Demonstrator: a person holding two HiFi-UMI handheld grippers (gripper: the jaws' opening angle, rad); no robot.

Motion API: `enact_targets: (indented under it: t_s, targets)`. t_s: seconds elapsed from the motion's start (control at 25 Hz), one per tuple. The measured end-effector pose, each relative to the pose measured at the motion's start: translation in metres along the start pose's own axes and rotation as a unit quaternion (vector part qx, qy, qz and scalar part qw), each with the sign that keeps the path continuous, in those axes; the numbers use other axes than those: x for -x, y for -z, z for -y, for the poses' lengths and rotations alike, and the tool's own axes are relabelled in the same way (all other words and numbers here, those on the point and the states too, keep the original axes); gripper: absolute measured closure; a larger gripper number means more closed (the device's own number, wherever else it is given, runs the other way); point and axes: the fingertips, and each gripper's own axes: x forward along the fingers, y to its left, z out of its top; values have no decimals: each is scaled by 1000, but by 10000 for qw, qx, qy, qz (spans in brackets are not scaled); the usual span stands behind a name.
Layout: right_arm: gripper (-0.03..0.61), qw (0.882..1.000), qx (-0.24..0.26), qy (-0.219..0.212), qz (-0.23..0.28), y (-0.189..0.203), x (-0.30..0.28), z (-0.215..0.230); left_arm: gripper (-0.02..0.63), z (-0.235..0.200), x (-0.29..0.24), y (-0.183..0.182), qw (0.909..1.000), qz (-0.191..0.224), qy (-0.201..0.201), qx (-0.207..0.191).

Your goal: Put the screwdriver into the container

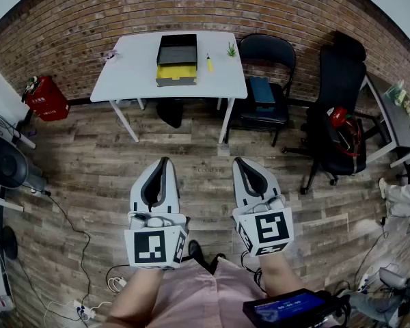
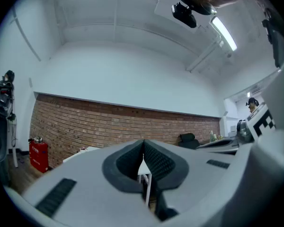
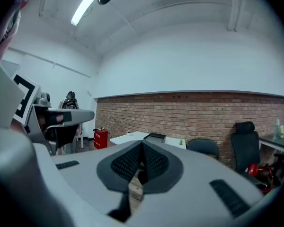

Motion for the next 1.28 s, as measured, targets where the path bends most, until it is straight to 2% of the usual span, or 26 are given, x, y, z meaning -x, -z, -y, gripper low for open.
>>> enact_targets:
  t_s: [0.44,0.52,0.92,1.28]
  targets:
    - [575,9999,-119,52,0,1,-19,-1,601,-20,-5,6,10000,-65,-70,11]
    - [409,9997,-247,-41,-48,3,-24,-3,601,-25,-4,8,9999,-66,-88,-1]
    - [408,9998,-184,95,74,-7,-47,18,601,-44,-28,12,9997,-166,-185,-63]
    - [414,9996,-248,66,-125,18,-122,63,601,-59,-114,38,9987,-410,-199,-235]
